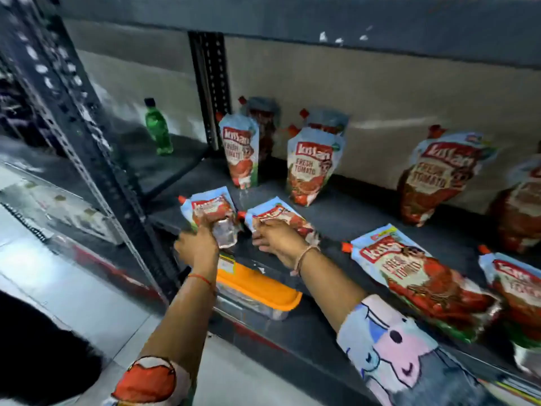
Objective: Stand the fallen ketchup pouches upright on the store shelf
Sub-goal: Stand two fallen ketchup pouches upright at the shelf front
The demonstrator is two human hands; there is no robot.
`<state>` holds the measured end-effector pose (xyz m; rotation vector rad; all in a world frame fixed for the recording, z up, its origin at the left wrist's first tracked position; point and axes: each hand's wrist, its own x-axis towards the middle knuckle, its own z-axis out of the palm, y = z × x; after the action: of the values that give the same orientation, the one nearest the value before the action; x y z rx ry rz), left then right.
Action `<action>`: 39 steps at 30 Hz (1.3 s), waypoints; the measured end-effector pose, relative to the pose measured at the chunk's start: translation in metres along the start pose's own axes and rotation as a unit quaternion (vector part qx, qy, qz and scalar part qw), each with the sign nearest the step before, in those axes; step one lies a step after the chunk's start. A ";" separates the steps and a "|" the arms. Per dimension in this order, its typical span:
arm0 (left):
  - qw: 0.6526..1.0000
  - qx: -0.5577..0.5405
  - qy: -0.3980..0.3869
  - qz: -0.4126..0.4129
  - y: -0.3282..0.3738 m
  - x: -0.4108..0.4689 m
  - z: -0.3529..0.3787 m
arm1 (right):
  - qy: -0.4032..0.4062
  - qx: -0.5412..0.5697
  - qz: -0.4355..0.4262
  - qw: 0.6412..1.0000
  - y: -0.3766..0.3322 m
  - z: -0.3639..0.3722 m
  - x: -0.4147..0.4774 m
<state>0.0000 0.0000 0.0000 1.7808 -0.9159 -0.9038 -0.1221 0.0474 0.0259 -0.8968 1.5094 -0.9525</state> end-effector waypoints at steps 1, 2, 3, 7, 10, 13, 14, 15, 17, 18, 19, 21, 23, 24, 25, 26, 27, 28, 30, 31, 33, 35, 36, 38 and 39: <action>0.998 0.001 -0.049 -0.031 -0.001 0.013 -0.002 | 0.006 -0.002 0.013 1.000 -0.004 0.008 0.010; 0.994 -0.014 -0.099 -0.047 -0.003 0.025 -0.001 | 0.020 -0.006 0.023 1.000 -0.007 0.012 0.019; 0.985 -0.047 -0.151 -0.061 -0.006 0.036 -0.003 | 0.026 0.002 0.032 0.999 -0.010 0.016 0.027; 0.945 -0.109 -0.295 -0.094 -0.012 0.068 -0.010 | 0.056 0.003 0.050 0.997 -0.015 0.034 0.059; 0.928 -0.135 -0.341 -0.069 -0.010 0.077 -0.012 | 0.030 -0.001 0.059 0.998 -0.020 0.036 0.068; 0.917 -0.116 -0.382 -0.004 -0.005 0.079 -0.013 | 0.018 0.027 0.025 0.999 -0.019 0.029 0.068; 0.914 -0.116 -0.387 0.027 -0.003 0.081 -0.012 | 0.032 0.026 -0.008 0.999 -0.018 0.028 0.069; 0.914 -0.110 -0.386 0.061 0.000 0.083 -0.012 | 0.057 0.012 -0.045 0.997 -0.017 0.029 0.069; 0.906 -0.087 -0.394 0.128 0.005 0.087 -0.007 | 0.129 -0.060 -0.098 0.985 -0.013 0.033 0.071; 0.903 -0.075 -0.396 0.150 0.006 0.090 -0.004 | 0.165 -0.096 -0.111 0.975 -0.010 0.035 0.072; 0.899 -0.071 -0.403 0.159 0.006 0.093 -0.001 | 0.191 -0.116 -0.121 0.967 -0.006 0.038 0.072; 0.887 -0.074 -0.427 0.159 0.003 0.102 0.004 | 0.223 -0.134 -0.153 0.953 0.006 0.046 0.073; 0.878 -0.070 -0.446 0.159 -0.004 0.108 0.007 | 0.248 -0.159 -0.183 0.938 0.017 0.055 0.072; 0.876 -0.067 -0.451 0.159 -0.008 0.111 0.008 | 0.260 -0.168 -0.193 0.931 0.021 0.058 0.072; 0.876 -0.065 -0.452 0.158 -0.010 0.113 0.009 | 0.270 -0.174 -0.199 0.926 0.023 0.060 0.072; 0.876 -0.065 -0.452 0.155 -0.011 0.114 0.009 | 0.275 -0.178 -0.199 0.924 0.023 0.062 0.072; 0.876 -0.065 -0.453 0.152 -0.010 0.115 0.010 | 0.275 -0.179 -0.195 0.924 0.021 0.063 0.072; 0.876 -0.064 -0.454 0.150 -0.010 0.114 0.009 | 0.272 -0.176 -0.190 0.927 0.019 0.063 0.071; 0.882 -0.060 -0.441 0.158 -0.011 0.111 0.005 | 0.258 -0.144 -0.184 0.938 0.016 0.059 0.062; 0.896 -0.058 -0.408 0.167 -0.015 0.108 0.000 | 0.263 -0.134 -0.194 0.935 0.014 0.052 0.053; 0.945 -0.077 -0.259 0.183 -0.028 0.096 -0.017 | 0.323 -0.173 -0.250 0.896 0.008 0.024 0.032; 0.970 -0.100 -0.097 0.197 -0.041 0.073 -0.029 | 0.400 -0.268 -0.269 0.834 0.002 -0.025 0.020; 0.973 -0.104 -0.079 0.189 -0.043 0.057 -0.028 | 0.391 -0.321 -0.227 0.832 -0.003 -0.053 0.017; 0.971 -0.117 -0.181 0.107 -0.036 0.020 -0.011 | 0.269 -0.349 -0.057 0.896 -0.012 -0.091 0.021; 0.955 -0.129 -0.264 0.032 -0.029 0.001 0.003 | 0.187 -0.317 0.018 0.930 -0.012 -0.098 0.022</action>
<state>0.0038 0.0072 -0.0277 1.2951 -1.1195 -1.4247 -0.2218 0.0327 0.0375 -1.1738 2.2237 -0.6252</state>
